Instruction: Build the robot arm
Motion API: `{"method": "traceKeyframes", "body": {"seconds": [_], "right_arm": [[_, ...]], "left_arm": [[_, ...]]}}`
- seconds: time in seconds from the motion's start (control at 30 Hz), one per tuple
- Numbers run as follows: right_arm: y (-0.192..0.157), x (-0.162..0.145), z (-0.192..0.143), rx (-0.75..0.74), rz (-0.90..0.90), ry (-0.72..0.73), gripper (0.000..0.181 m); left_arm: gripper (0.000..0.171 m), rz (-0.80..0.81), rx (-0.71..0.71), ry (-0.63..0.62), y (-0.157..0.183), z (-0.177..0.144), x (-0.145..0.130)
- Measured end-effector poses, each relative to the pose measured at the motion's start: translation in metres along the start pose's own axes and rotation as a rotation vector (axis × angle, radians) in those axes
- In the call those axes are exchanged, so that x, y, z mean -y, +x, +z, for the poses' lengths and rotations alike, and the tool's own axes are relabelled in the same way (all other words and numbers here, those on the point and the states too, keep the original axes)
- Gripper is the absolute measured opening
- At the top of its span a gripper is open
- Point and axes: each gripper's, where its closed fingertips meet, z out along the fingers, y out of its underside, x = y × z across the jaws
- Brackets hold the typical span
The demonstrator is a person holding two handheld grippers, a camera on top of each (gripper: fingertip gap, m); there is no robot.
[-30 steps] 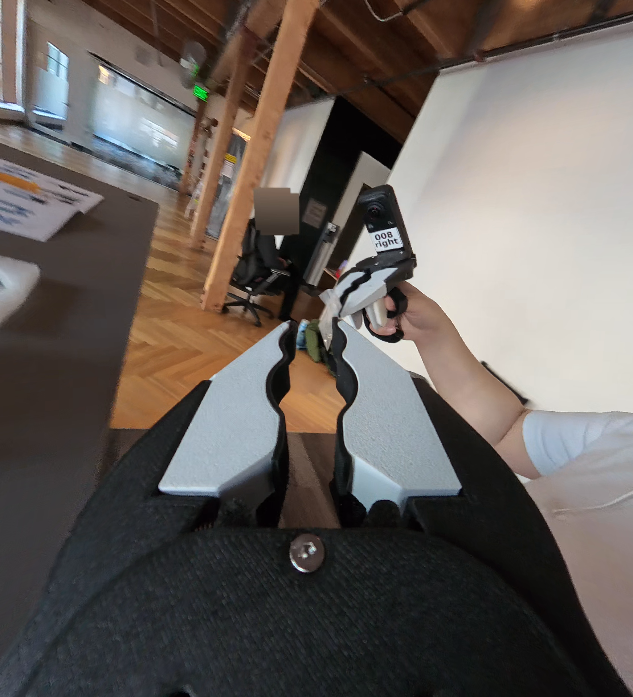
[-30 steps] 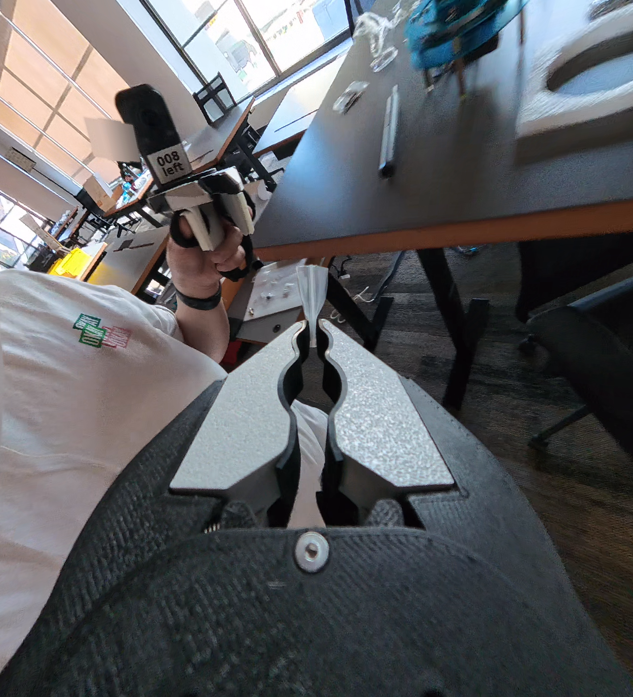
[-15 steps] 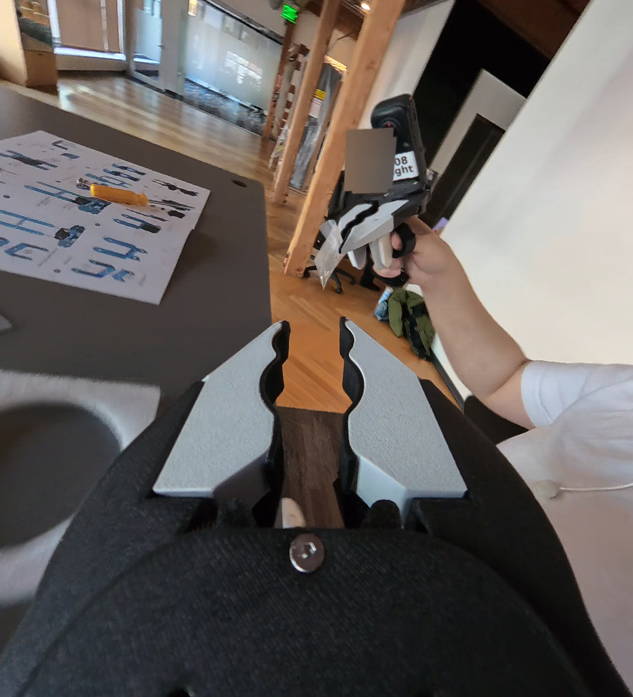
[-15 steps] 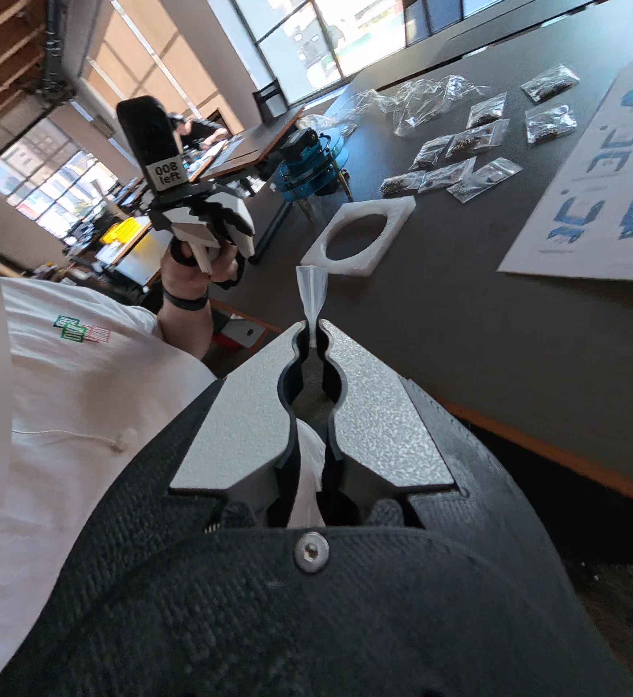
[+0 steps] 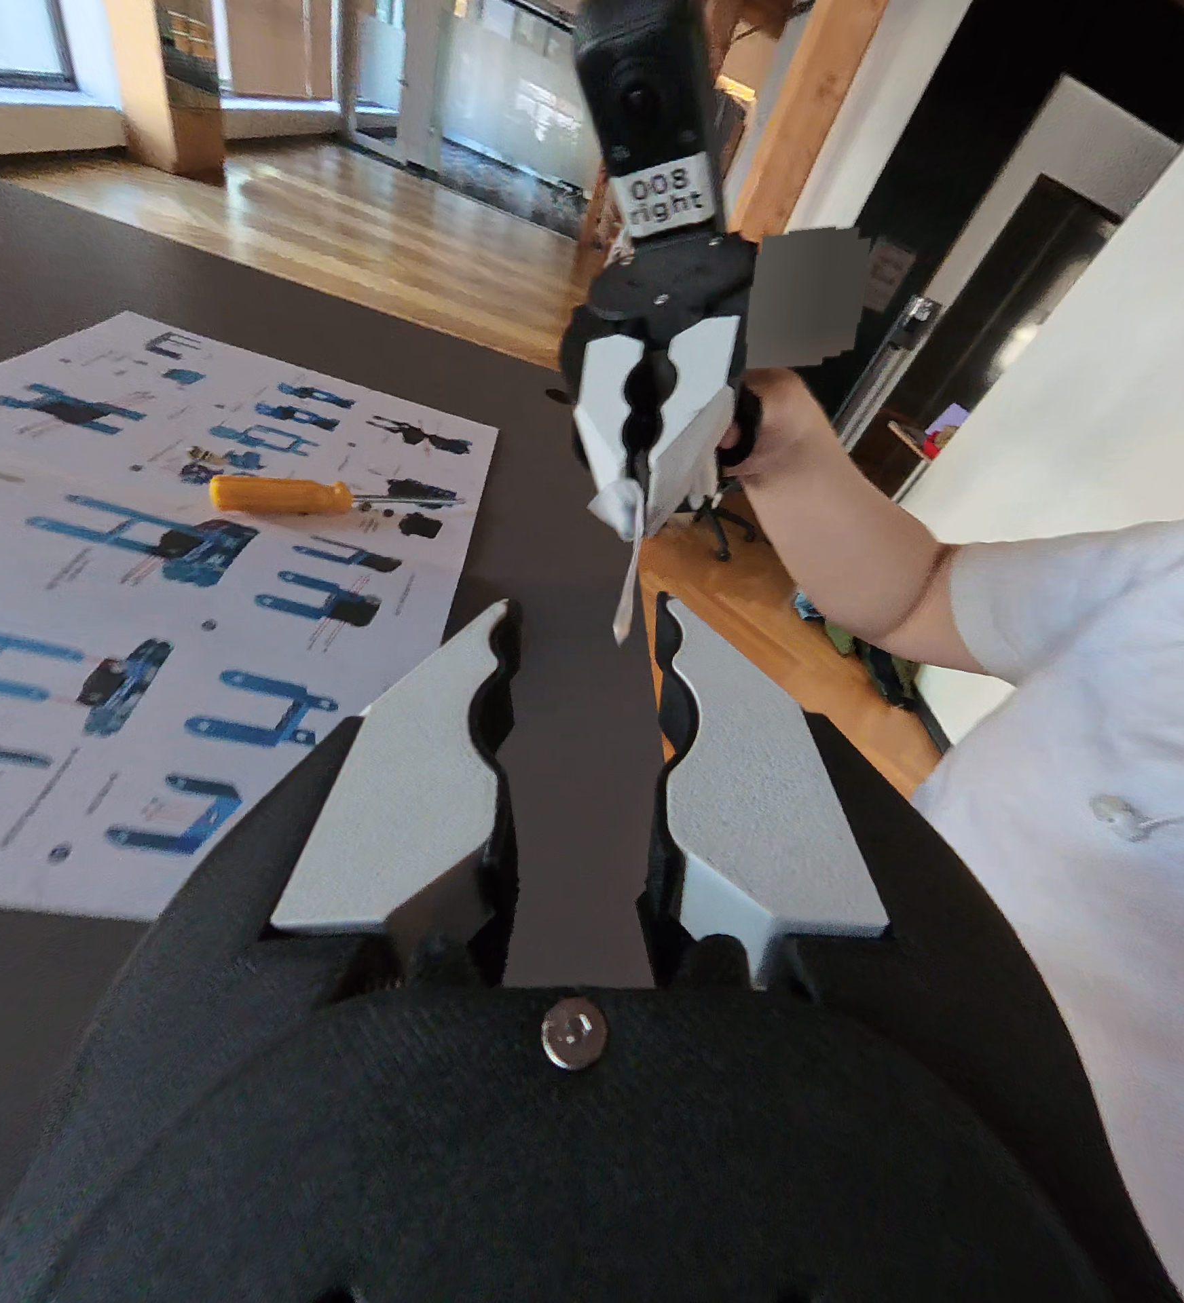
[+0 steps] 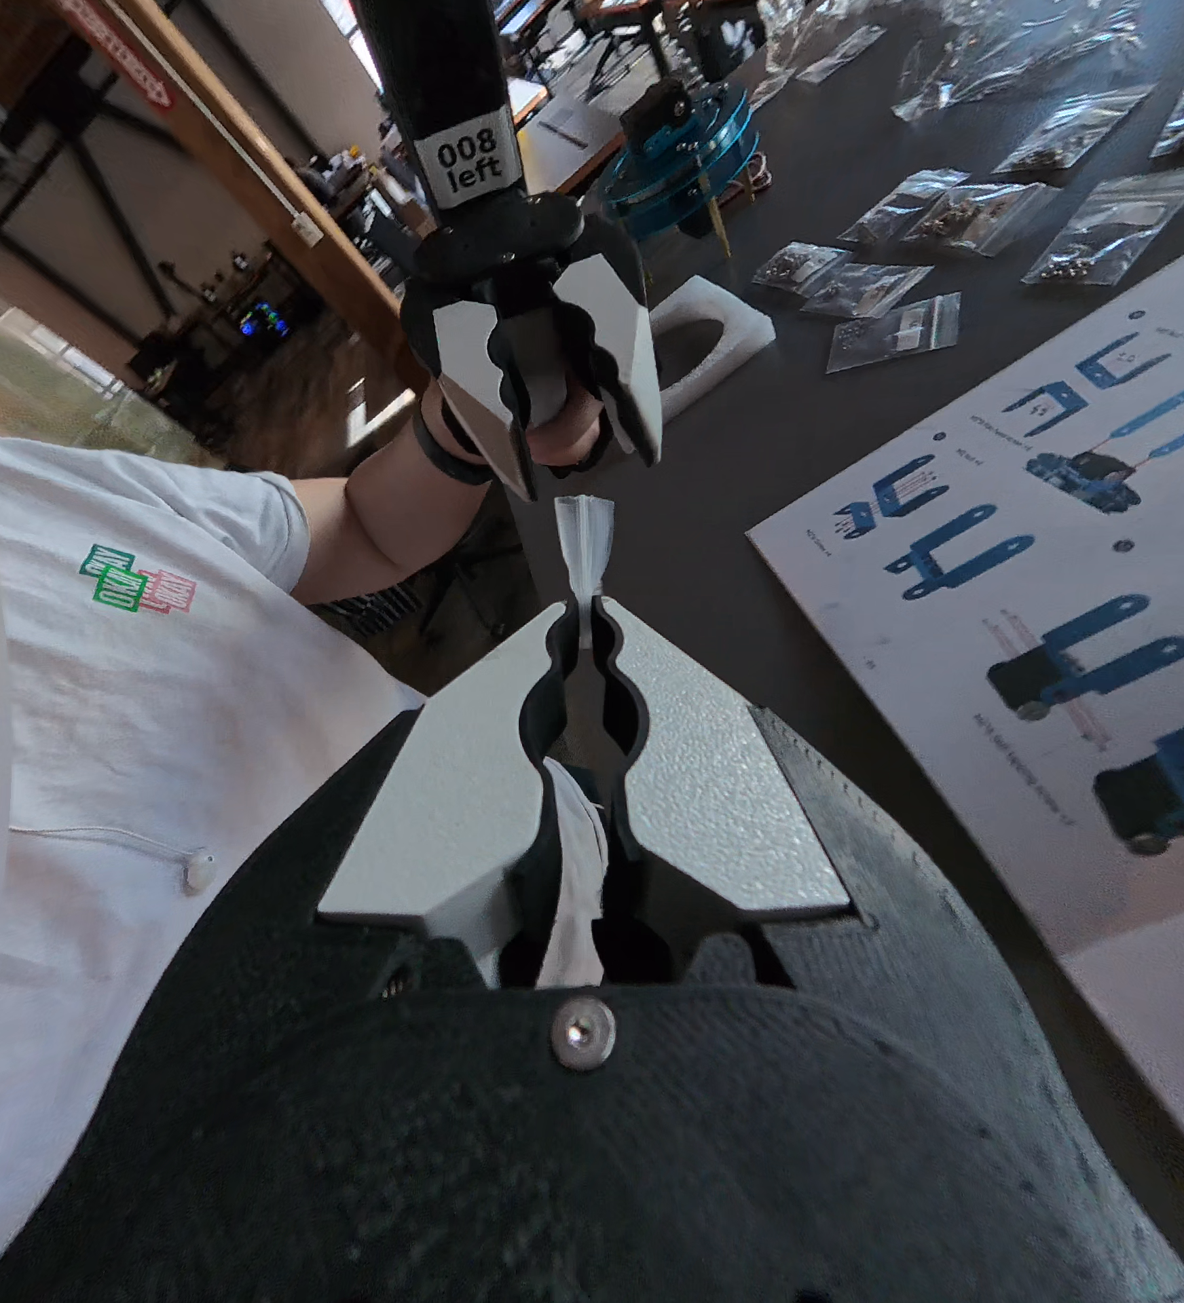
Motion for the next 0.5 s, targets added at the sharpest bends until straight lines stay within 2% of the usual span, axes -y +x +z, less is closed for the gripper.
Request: {"method": "traceKeyframes", "body": {"seconds": [0.1, 0.17, 0.3, 0.33, 0.4, 0.43, 0.5], "right_arm": [[0.019, 0.003, 0.0, 0.016, -0.032, -0.07, 0.002], [0.034, 0.003, 0.001, 0.009, -0.06, -0.099, 0.002], [0.051, 0.017, 0.004, 0.058, -0.061, -0.066, 0.002], [0.056, 0.018, 0.005, 0.059, -0.072, -0.073, 0.002], [0.062, 0.022, 0.008, 0.082, -0.095, -0.085, 0.002], [0.063, 0.027, 0.008, 0.107, -0.105, -0.067, 0.008], [0.064, 0.045, 0.003, 0.156, -0.136, -0.011, 0.031]], "left_arm": [[0.036, 0.009, 0.018, 0.031, -0.013, 0.011, 0.013], [0.033, 0.014, 0.028, -0.049, -0.025, 0.02, 0.005], [0.015, -0.054, -0.027, -0.153, -0.039, 0.031, -0.01], [0.004, -0.066, -0.057, -0.162, -0.038, 0.032, -0.011], [0.0, -0.09, -0.091, -0.149, -0.039, 0.032, -0.008], [0.0, -0.095, -0.099, -0.138, -0.039, 0.032, -0.006], [0.0, -0.078, -0.093, -0.126, -0.043, 0.029, 0.0]]}}
